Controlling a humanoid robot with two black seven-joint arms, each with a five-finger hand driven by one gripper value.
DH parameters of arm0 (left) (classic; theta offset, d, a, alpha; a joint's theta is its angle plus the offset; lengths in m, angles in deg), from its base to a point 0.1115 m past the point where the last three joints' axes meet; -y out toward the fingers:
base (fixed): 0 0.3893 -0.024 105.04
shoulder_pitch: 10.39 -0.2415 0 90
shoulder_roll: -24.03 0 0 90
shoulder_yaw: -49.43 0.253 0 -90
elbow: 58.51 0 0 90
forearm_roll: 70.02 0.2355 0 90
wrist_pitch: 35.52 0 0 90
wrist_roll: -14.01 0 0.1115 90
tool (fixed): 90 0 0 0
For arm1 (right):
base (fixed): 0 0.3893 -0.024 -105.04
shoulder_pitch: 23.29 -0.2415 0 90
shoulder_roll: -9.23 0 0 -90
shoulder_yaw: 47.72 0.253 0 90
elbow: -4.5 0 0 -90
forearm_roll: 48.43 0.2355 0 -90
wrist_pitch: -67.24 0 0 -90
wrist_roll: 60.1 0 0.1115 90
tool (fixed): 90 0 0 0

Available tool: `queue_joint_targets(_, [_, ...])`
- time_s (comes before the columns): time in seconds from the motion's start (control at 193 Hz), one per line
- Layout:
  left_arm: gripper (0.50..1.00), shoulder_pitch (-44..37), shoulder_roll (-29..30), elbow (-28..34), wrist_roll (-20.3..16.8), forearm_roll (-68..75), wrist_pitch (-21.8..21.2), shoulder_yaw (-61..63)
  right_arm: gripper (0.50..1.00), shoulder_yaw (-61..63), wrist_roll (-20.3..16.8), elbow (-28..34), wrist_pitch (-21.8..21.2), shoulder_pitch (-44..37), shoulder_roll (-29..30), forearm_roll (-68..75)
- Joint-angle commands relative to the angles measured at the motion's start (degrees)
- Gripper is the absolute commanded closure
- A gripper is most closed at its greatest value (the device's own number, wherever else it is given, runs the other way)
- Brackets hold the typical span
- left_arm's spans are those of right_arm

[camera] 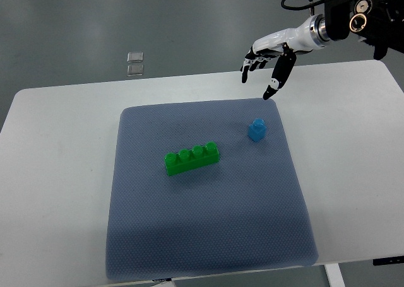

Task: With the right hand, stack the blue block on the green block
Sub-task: 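Raise the right hand and move it over the small blue block, then lower the right hand and close its fingers around the blue block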

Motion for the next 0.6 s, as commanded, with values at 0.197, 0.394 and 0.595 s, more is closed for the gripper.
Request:
queue_joint_targets(0.197, [0.500, -0.1, 0.0, -0.5, 0.1, 0.0, 0.3, 0.1, 0.572, -8.4, -0.9, 6.6, 0.0, -10.1, -3.1, -0.4])
queue_joint_targets(0.394, [0.500, -0.1, 0.0, -0.5, 0.1, 0.0, 0.2, 0.0, 0.572, -8.4, -0.9, 7.0, 0.0, -8.3, -2.7, 0.0])
queue_joint_targets(0.595, [0.500, -0.2, 0.0, -0.6, 0.1, 0.0, 0.3, 0.0, 0.574, -7.9, -0.9, 5.8, 8.7, -1.3, -1.9, -0.9])
